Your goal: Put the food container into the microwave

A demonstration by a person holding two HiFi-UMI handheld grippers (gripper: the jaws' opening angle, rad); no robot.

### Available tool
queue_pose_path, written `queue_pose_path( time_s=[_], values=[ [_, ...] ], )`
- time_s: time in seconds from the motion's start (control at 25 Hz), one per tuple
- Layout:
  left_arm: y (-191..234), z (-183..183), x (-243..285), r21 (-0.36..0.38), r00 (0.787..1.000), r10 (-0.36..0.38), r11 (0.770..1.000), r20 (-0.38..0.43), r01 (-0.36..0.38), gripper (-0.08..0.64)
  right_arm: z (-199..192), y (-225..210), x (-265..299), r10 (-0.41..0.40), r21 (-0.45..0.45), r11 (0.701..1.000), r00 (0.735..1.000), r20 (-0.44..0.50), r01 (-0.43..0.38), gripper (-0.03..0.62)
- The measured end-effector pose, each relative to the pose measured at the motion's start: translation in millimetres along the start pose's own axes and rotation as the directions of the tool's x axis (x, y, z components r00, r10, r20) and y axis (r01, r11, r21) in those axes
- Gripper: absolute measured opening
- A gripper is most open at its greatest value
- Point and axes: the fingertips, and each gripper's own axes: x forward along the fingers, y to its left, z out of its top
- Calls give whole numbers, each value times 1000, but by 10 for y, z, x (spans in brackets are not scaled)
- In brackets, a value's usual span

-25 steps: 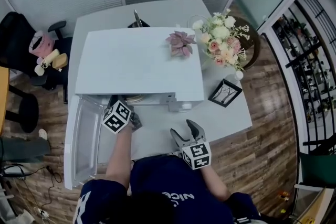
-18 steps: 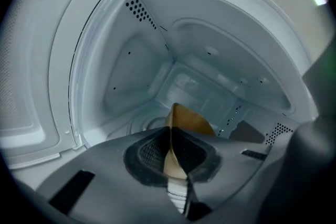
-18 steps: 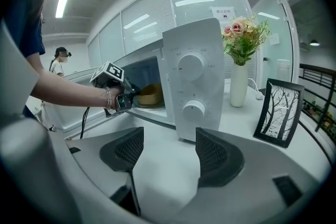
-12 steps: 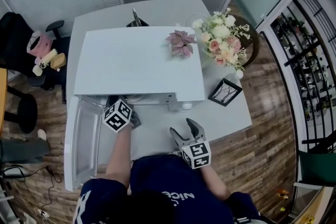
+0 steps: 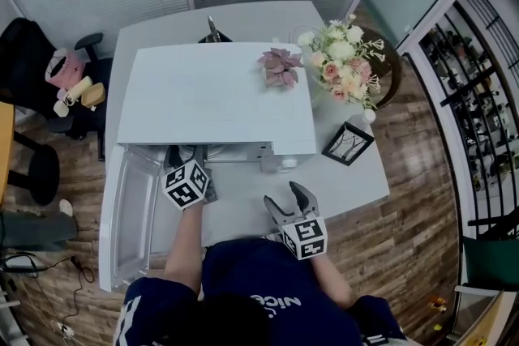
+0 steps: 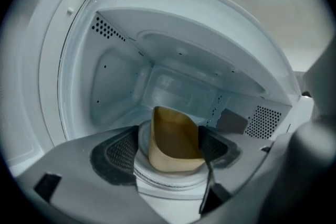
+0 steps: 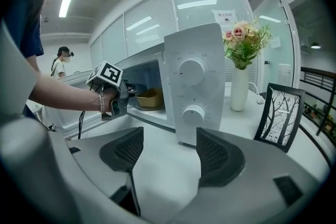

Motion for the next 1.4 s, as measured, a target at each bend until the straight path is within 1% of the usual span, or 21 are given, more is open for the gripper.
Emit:
queue_pose_path(
  time_s=[0.16,0.36,0.48,0.76,0.92,1.0,1.16,1.32,1.4],
  values=[
    [-50,-82,-205,59,1000,-5,998,-4,6,347,-13,39,-48,11,0,1000,1000,5,-11,318],
    [-25,-152,-460,86,1000,10,996,-6,-10,351,-82,126,-105,51,5,999,999,2,-51,318],
    [-86,-180,-647,111,1000,1,994,5,-2,356,-150,179,-158,78,11,997,997,-7,-78,318],
    [-312,-192,-1149,154,997,-74,986,35,68,359,-206,225,-221,96,55,994,995,18,-97,316],
    [-458,-260,-1439,202,989,-146,969,17,139,359,-207,251,-215,88,44,995,996,34,-89,313],
    [-513,-309,-1581,220,986,-166,962,9,160,359,-194,256,-203,91,36,995,995,40,-93,311],
    [-567,-473,-1842,231,983,-181,956,-10,179,359,-151,239,-175,100,13,995,994,43,-100,311],
    [-576,-654,-2040,217,984,-174,960,-31,176,359,-24,153,-179,68,-11,998,994,85,-67,308],
    [-576,-738,-2116,223,986,-164,960,-37,168,359,30,133,-186,63,-22,998,993,99,-61,307]
  ],
)
